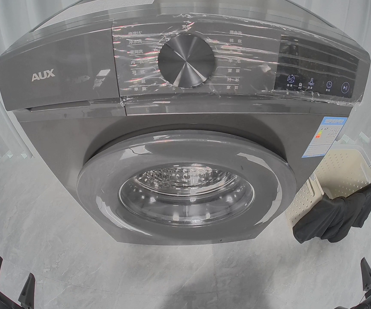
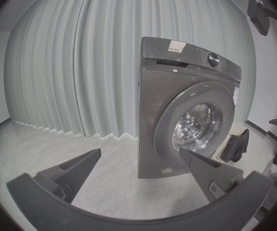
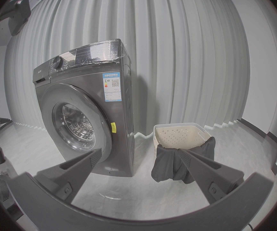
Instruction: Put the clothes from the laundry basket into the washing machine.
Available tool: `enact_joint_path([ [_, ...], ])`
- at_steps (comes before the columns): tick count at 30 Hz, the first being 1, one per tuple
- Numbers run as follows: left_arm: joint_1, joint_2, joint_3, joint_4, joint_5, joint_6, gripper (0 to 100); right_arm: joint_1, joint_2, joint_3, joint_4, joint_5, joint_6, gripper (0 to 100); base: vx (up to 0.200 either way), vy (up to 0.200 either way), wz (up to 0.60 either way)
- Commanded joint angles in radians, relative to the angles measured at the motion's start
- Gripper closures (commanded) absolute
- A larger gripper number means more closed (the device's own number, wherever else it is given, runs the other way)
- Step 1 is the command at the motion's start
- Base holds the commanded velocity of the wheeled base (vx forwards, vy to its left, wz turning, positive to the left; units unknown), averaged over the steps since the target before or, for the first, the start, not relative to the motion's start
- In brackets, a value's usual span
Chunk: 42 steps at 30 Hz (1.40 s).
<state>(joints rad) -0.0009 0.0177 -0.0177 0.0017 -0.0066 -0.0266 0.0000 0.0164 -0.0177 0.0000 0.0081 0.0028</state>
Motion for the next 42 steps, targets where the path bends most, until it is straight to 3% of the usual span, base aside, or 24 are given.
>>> enact_joint_path([
  [1,-0.001,-0.018,0.016,0.0,0.0,-0.001,0,0.0,-0.016,0.018,-0.002,0.0,0.0,0,0.2,0.0,0.0],
  [19,0.001,-0.018,0.016,0.0,0.0,0.001,0,-0.003,-0.016,-0.001,-0.031,-0.003,0.006,0,0.011,0.0,0.0],
  [20,-0.001,-0.018,0.016,0.0,0.0,0.001,0,-0.005,-0.015,-0.104,-0.077,-0.008,0.01,0,0.0,0.0,0.0],
  [23,0.001,-0.018,0.016,0.0,-0.001,0.004,0,0.0,0.08,-0.258,-0.025,0.009,0.011,0,0.0,0.0,0.0],
  [24,-0.001,-0.018,0.016,0.0,-0.001,0.004,0,0.006,0.114,-0.277,-0.009,0.032,0.01,0,0.0,0.0,0.0],
  [26,-0.001,-0.018,0.016,0.0,-0.001,0.004,0,0.021,0.177,-0.275,-0.002,0.122,0.0,0,0.0,0.0,0.0],
  [27,-0.001,-0.018,0.016,0.0,-0.001,0.004,0,0.021,0.177,-0.275,-0.002,0.122,0.0,0,0.0,0.0,0.0],
  [28,-0.001,-0.018,0.016,0.0,-0.001,0.005,0,0.031,0.255,-0.255,-0.003,0.234,-0.03,0,0.0,0.0,0.0],
  [29,-0.001,-0.018,0.016,0.0,-0.001,0.005,0,0.031,0.255,-0.255,-0.003,0.234,-0.03,0,0.0,0.0,0.0],
  [30,0.001,-0.018,0.016,0.0,-0.001,0.005,0,0.031,0.303,-0.248,-0.003,0.299,-0.038,0,0.0,0.0,0.0],
  [34,-0.001,-0.018,0.016,0.0,-0.001,0.007,0,0.032,0.428,-0.258,-0.006,0.435,-0.04,0,0.0,0.0,0.0],
  [35,-0.001,-0.018,0.016,0.0,-0.001,0.007,0,0.032,0.433,-0.26,-0.008,0.44,-0.04,0,0.0,0.0,0.0],
  [36,-0.001,-0.018,0.016,0.0,-0.001,0.007,0,0.035,0.491,-0.263,-0.037,0.494,-0.04,0,0.0,0.0,0.0],
  [37,-0.001,-0.018,0.016,0.0,-0.001,0.007,0,0.035,0.491,-0.263,-0.037,0.494,-0.04,0,0.0,0.0,0.0],
  [38,-0.001,-0.018,0.016,0.0,-0.001,0.007,0,0.055,0.55,-0.263,-0.084,0.54,-0.038,0,0.0,0.0,0.0],
  [41,-0.001,-0.018,0.016,0.0,-0.003,0.008,0,0.084,0.677,-0.269,-0.17,0.54,-0.04,0,0.0,0.0,0.0],
  [42,-0.001,-0.018,0.016,0.0,-0.003,0.008,0,0.083,0.735,-0.269,-0.215,0.521,-0.041,0,0.0,0.0,0.0],
])
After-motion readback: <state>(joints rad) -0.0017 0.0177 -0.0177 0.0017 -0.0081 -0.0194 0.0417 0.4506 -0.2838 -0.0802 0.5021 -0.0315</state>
